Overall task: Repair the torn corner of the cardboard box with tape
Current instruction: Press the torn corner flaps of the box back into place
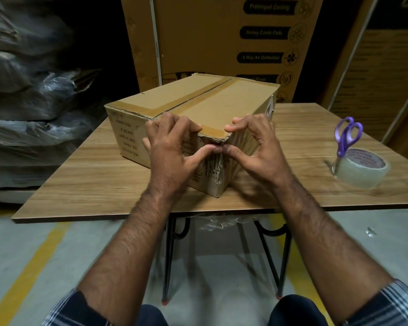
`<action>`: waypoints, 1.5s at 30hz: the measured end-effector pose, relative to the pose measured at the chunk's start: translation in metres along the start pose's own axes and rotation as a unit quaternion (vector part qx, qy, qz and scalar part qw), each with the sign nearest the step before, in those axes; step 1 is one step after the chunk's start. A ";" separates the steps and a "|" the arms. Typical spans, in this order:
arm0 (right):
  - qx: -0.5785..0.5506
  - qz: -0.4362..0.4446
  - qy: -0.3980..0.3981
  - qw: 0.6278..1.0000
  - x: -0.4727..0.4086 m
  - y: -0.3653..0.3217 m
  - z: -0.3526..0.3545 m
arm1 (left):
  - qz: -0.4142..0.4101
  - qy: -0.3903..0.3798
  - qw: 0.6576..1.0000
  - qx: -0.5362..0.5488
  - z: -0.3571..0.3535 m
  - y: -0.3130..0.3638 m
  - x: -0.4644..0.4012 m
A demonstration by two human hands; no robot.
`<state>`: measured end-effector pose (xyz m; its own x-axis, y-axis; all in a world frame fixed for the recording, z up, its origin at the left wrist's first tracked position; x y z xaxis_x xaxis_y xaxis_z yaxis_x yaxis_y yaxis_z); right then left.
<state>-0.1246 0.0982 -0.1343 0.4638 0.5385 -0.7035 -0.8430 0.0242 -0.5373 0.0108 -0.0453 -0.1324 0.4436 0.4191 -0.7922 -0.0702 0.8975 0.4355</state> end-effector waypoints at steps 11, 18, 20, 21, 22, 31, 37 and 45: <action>-0.049 -0.037 -0.072 0.996 0.019 0.004 0.003 | -0.022 -0.085 0.994 -0.062 -0.003 0.001 0.029; -0.060 -0.054 -0.073 0.994 0.018 0.002 0.008 | 0.010 -0.054 0.997 -0.050 -0.013 0.005 0.029; -0.068 -0.055 -0.065 0.994 0.018 0.001 0.006 | 0.012 -0.054 0.998 -0.044 -0.012 0.005 0.028; -0.073 -0.056 -0.059 0.994 0.019 0.001 0.005 | 0.012 -0.054 0.997 -0.047 -0.012 0.005 0.028; -0.080 -0.057 -0.053 0.994 0.019 0.000 0.003 | 0.014 -0.052 0.997 -0.055 -0.011 0.005 0.028; -0.085 -0.064 -0.047 0.993 0.021 -0.001 0.002 | 0.004 -0.055 0.996 -0.072 -0.008 0.005 0.025; -0.086 -0.063 -0.045 0.993 0.021 -0.001 0.001 | 0.028 -0.048 0.996 -0.067 -0.015 0.007 0.024; -0.056 -0.047 -0.026 0.997 0.018 -0.001 0.003 | 0.038 -0.021 0.999 0.018 0.003 -0.001 0.003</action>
<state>-0.1167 0.1100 -0.1452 0.5224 0.5815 -0.6236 -0.7592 -0.0157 -0.6506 0.0155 -0.0456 -0.1342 0.4759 0.4784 -0.7380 -0.0725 0.8576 0.5092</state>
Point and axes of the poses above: each hand's wrist, its own x-axis away from the middle knuckle, its own z-axis out of the back of the hand, y = z × x, the point moved 6 cm from there along -x, towards the middle knuckle, and after that the axes turned 1 degree about -x, right-handed, at the moved point
